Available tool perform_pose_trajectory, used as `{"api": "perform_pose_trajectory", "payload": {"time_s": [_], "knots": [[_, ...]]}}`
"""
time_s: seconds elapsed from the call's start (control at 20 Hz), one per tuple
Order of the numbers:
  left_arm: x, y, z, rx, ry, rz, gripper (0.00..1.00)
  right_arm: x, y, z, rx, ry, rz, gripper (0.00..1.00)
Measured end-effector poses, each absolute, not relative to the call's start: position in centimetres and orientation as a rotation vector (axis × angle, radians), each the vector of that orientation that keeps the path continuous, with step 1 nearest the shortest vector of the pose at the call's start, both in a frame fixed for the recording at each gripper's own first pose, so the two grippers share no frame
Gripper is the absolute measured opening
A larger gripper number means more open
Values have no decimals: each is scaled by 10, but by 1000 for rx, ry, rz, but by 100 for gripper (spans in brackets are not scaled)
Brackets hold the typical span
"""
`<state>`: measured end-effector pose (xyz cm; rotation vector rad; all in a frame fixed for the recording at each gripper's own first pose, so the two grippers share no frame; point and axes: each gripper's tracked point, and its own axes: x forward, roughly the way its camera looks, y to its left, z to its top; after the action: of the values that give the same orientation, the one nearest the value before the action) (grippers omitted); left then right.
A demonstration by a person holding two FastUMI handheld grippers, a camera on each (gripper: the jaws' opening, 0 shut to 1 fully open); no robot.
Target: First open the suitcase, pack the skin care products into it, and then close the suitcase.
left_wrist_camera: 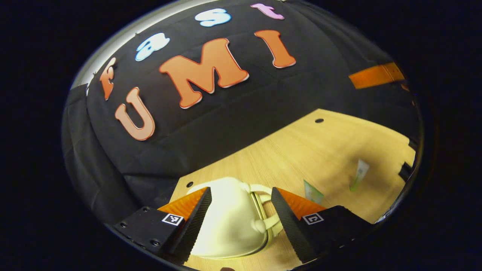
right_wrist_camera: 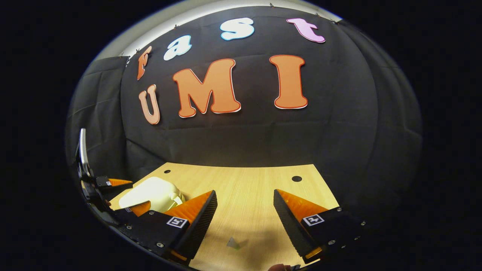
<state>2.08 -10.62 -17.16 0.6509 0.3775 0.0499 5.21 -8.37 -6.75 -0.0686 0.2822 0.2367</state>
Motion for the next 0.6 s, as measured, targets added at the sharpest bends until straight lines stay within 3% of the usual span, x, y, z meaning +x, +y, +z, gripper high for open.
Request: {"api": "perform_pose_trajectory", "payload": {"time_s": [0.6], "knots": [[35, -121, -248, 1121, 500, -123, 99, 53, -129, -97, -14, 373, 160, 95]]}}
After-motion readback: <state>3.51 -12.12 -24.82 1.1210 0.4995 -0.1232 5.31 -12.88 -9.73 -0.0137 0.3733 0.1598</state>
